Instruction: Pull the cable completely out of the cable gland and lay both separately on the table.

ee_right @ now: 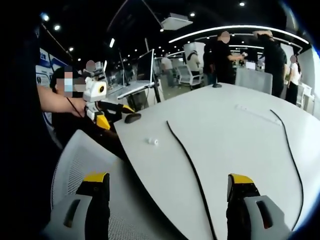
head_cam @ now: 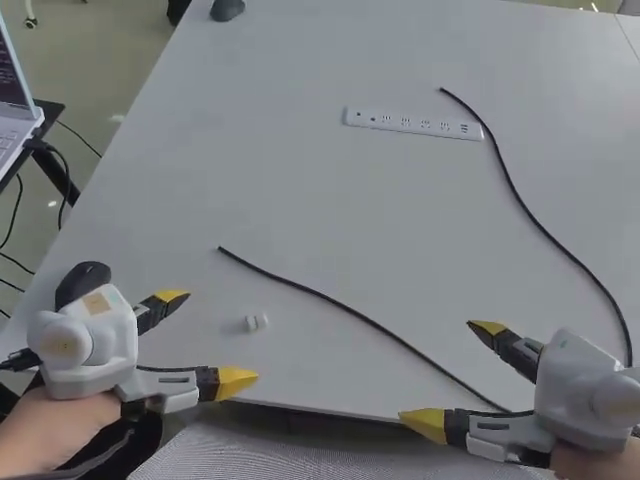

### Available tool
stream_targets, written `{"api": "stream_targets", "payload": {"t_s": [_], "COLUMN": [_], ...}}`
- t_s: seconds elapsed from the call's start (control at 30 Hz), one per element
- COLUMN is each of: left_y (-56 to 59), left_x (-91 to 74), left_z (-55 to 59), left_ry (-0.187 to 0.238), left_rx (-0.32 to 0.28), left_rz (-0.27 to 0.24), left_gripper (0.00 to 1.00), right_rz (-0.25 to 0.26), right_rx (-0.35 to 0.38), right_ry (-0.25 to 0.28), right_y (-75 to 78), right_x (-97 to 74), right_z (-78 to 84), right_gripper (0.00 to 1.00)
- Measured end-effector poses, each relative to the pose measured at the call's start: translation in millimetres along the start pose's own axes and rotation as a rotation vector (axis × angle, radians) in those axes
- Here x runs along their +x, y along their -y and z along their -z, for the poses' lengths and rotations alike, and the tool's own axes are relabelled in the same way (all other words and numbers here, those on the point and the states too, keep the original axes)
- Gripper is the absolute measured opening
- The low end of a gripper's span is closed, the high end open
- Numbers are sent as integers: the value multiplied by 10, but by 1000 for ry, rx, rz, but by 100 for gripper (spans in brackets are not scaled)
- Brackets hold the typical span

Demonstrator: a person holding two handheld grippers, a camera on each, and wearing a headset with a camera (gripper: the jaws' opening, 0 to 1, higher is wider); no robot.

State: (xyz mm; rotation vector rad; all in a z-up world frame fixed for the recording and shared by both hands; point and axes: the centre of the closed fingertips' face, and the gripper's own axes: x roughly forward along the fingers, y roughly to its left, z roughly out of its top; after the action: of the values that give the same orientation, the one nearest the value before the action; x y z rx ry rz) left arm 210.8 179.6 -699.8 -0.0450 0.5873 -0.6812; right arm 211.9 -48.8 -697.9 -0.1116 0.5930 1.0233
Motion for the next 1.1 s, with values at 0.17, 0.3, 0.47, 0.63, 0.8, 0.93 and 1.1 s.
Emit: {"api": "stream_targets", "payload": {"t_s": [0.17, 0.3, 0.47, 0.63, 0.8, 0.93, 1.1], "left_y": [3, -19, -52, -80, -79, -77, -87], "left_x": [3, 11, -6, -32, -48, -48, -56], "left_z": [-2, 11, 28, 80, 88, 88, 121], "left_ry": [1, -6, -6, -23, -30, -32, -53], "left_rx": [-6, -7, -6, -4, 1, 4, 14], "left_rz": [2, 2, -4, -7, -10, -9, -10], "left_gripper": [97, 98, 98, 98, 98, 99, 99], "right_rz": [2, -1, 3, 14, 20, 20, 15], "right_rx": [1, -1, -6, -5, -21, -24, -28], "right_ry": [-1, -5, -14, -36, -82, -96, -117], "right_y": [-15, -33, -26, 15, 49, 55, 61], "right_x": [-1, 2, 2, -16, -28, -35, -40], "right_z": [-9, 5, 20, 54, 134, 146, 178], "right_gripper": [99, 99, 99, 99, 99, 99, 99]}}
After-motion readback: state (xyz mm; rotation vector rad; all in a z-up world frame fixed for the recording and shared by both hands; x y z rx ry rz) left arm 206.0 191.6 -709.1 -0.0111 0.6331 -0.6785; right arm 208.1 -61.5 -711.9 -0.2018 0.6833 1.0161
